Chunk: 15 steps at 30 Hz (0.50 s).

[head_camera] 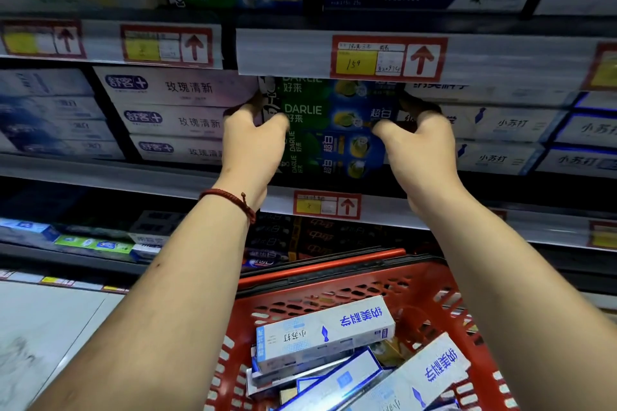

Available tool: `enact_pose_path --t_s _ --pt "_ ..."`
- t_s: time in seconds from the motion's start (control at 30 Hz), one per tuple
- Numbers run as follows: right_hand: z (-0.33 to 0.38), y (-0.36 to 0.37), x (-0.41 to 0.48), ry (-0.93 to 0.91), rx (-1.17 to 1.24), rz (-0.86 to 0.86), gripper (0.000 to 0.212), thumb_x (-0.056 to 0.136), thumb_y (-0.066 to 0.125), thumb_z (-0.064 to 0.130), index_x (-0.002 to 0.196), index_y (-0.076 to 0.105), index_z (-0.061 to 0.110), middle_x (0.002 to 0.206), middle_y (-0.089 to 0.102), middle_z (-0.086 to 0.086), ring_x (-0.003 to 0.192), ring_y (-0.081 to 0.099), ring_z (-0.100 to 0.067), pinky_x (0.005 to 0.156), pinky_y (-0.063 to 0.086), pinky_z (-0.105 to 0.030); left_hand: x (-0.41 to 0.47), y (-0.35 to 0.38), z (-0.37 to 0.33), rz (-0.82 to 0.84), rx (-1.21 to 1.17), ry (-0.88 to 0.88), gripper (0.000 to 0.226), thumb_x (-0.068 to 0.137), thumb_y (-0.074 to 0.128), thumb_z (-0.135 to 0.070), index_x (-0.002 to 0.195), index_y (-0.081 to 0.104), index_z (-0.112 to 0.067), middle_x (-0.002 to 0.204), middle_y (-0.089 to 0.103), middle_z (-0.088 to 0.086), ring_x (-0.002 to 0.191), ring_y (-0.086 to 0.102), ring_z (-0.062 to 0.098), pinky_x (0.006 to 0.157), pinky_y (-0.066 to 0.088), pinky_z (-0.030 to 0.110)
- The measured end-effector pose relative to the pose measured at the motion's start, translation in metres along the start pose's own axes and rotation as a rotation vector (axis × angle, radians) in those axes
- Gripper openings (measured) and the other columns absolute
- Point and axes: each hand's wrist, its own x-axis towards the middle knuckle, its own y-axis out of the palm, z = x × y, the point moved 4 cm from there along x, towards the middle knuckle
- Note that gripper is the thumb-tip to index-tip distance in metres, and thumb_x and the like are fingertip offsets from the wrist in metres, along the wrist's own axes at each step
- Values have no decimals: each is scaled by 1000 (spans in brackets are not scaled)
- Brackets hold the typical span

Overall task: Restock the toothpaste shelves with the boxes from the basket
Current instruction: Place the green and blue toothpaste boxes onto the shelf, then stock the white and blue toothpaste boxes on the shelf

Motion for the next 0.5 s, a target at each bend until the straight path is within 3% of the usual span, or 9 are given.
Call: enact_pose_path --t_s 0.1,0.17,0.23,0.3,0.37,0.43,0.5 --pt "1 -2 -3 -42 -84 10 27 88 66 20 108 64 2 103 70 -22 85 67 -36 74 56 -51 -3 -2 -2 -5 61 35 52 87 63 -20 139 59 -21 119 68 -5 72 59 -5 60 48 7" --pt "-1 -4 -5 -89 -153 43 23 87 67 23 104 66 6 90 70 -14 72 61 -28 60 49 -41 -9 -5 -3 4 125 35 56 81 61 -32 136 59 -23 120 65 0 82 64 9 73 55 21" --pt "-1 -9 -10 -127 -243 62 22 88 69 28 99 63 10 84 64 -3 72 56 -20 58 40 -30 -15 -8 -5 13 242 40 62 80 62 -38 139 55 -21 136 57 5 112 61 23 97 52 38" --pt "-1 -14 -15 -172 -370 87 29 90 69 37 104 58 15 103 61 -1 100 57 -23 74 42 -30 -26 -10 -7 34 355 78 63 88 65 -35 148 49 -19 151 46 4 132 49 24 108 42 36" --pt "-1 -18 -22 -208 -505 144 53 91 69 43 134 52 16 135 50 -7 129 46 -26 98 41 -33 -43 -10 -11 68 434 146 64 93 67 -32 152 44 -18 153 42 0 138 44 19 103 35 25" --pt "2 -24 -34 -288 -574 187 75 91 70 45 151 39 15 150 41 -6 139 39 -25 112 37 -37 -65 -10 -13 130 479 213 67 94 68 -32 154 41 -19 154 41 -3 141 40 15 105 30 22" --pt "5 -33 -49 -374 -597 236 80 89 73 44 155 36 15 152 40 -3 141 37 -21 115 33 -34 -87 -11 -14 207 555 273 69 94 69 -34 155 40 -21 155 41 -4 143 37 14 111 26 22"
